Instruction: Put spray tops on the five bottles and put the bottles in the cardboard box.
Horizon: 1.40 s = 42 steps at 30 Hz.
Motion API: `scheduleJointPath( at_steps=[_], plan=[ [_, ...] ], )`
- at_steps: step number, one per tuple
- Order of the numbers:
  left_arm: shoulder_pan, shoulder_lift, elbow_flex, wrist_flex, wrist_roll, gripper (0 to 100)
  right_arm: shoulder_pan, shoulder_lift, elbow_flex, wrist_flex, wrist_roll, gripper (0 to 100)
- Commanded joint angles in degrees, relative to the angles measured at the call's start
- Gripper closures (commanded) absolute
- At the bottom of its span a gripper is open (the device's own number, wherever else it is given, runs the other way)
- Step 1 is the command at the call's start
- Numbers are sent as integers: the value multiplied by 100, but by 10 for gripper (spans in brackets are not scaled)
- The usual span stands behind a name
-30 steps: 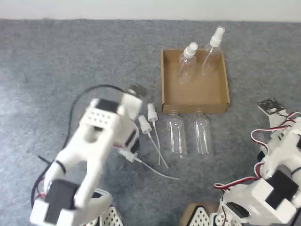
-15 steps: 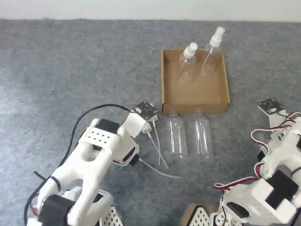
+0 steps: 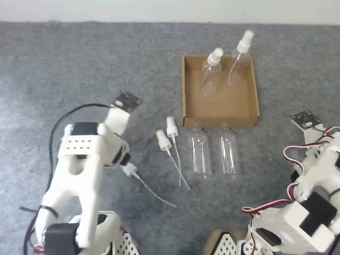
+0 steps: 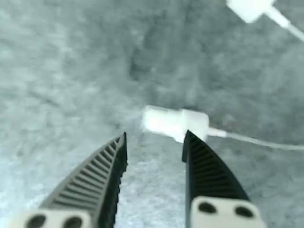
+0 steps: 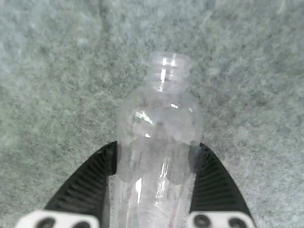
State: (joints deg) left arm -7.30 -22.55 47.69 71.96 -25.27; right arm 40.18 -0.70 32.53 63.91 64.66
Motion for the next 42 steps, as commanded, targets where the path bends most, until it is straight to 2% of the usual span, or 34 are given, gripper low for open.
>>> scheduleJointPath(
  at_steps=[1, 7, 9, 14, 20, 27, 32, 35, 39, 42],
  plan=[
    [-97, -264, -541, 167, 308, 827, 75, -365, -18, -31, 114, 929],
    [396, -264, -453, 308, 2620, 827, 75, -365, -18, -31, 105, 929],
    [571, -264, -84, 246, 3007, 827, 101, -365, -18, -31, 105, 929],
    [659, -264, 673, -448, 3033, 826, 84, -365, -18, -31, 114, 929],
    [633, -255, 787, -536, 3033, 826, 75, -365, -18, -31, 114, 929],
    [633, 264, 1042, -1319, 3051, 826, 110, -365, -18, -31, 114, 929],
    [677, 1301, 479, -1099, 3024, 830, 110, -365, -18, -31, 114, 929],
    [677, 1749, 13, -879, 2743, 840, 110, -365, -18, -31, 114, 929],
    [677, 1996, -365, -879, 2330, 932, 110, -365, -18, -40, 114, 929],
    [677, 1996, -470, -853, 2075, 959, 110, -365, -18, -48, 114, 929]
  ],
)
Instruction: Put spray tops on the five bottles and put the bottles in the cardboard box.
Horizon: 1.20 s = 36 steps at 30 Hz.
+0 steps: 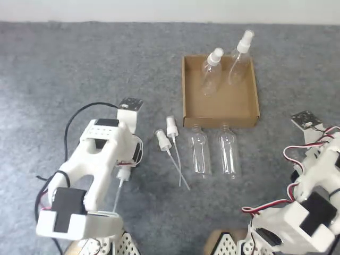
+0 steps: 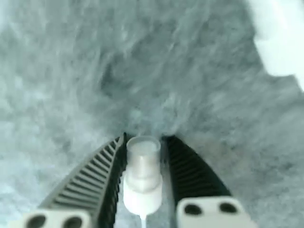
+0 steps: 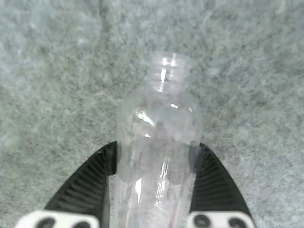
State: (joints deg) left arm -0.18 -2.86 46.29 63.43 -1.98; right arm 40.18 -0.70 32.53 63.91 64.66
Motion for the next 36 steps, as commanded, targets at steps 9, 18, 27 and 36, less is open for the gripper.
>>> scheduleJointPath(
  at_steps=[9, 18, 27, 36],
  plan=[
    [-44, 26, -664, -70, -879, 991, 84, -365, -18, -57, 114, 929],
    [-26, 97, -2193, -554, -879, 991, 84, -365, -18, -75, 114, 929],
    [62, 105, -1754, -1011, -870, 904, 92, -365, -18, -84, 114, 929],
    [-44, 105, -1736, -985, -870, 874, 101, -365, -18, -75, 114, 929]
  ],
)
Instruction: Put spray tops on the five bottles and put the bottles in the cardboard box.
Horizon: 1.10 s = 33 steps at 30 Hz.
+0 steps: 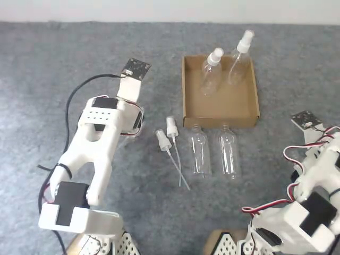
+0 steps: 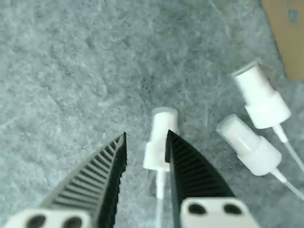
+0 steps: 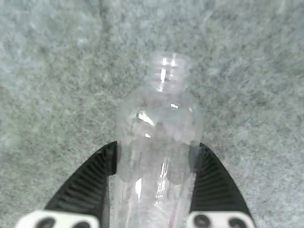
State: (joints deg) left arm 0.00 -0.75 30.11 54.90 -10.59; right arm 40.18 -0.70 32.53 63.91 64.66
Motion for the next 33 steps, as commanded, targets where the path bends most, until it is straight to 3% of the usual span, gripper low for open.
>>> scheduleJointPath(
  at_steps=[1, 3, 8, 11, 15, 26, 33],
  plan=[
    [-79, -105, -163, -123, -9, 874, 101, -365, -18, -75, 114, 929],
    [-88, 18, -338, 44, -26, 873, 101, -365, -18, -75, 114, 929],
    [185, 1020, -1859, 1749, -62, 873, 84, -365, -18, -75, 114, 929],
    [378, 1477, -2422, 2163, -62, 873, 92, -365, -18, -75, 114, 929],
    [545, 1565, -2334, 2171, -18, 874, 110, -365, -18, -75, 114, 929],
    [387, 2145, -1604, 1125, -53, 881, 110, -391, -18, -40, 114, 920],
    [325, 2207, -1727, 1284, -62, 992, 110, -400, -18, -31, 97, 759]
  ],
)
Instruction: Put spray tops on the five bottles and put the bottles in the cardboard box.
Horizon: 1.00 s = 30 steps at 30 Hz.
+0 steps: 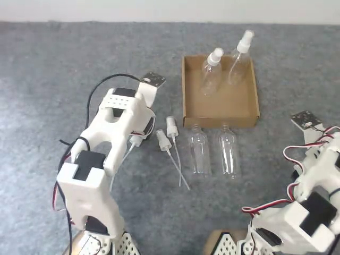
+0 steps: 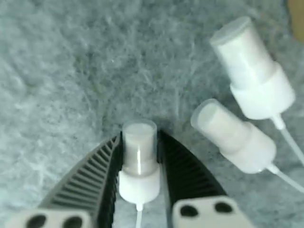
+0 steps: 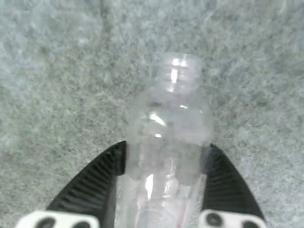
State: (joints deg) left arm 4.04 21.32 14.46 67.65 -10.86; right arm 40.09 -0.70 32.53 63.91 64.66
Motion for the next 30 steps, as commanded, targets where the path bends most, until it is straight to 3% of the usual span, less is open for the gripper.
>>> scheduleJointPath(
  at_steps=[1, 11, 16, 24, 30],
  plan=[
    [-79, 0, -171, 79, -35, 991, 119, -400, -18, -31, 97, 742],
    [-237, -2268, 936, 185, 343, 991, 92, -426, -70, -84, -211, 680],
    [-202, -3253, 2149, -510, 387, 991, -4, -426, -598, -48, -826, 623],
    [-211, -3464, 2791, -1055, 378, 991, -857, -356, -1002, 286, -1732, 619],
    [-220, -3393, 3037, -1407, 378, 990, -567, -347, -993, 198, -1582, 619]
  ],
)
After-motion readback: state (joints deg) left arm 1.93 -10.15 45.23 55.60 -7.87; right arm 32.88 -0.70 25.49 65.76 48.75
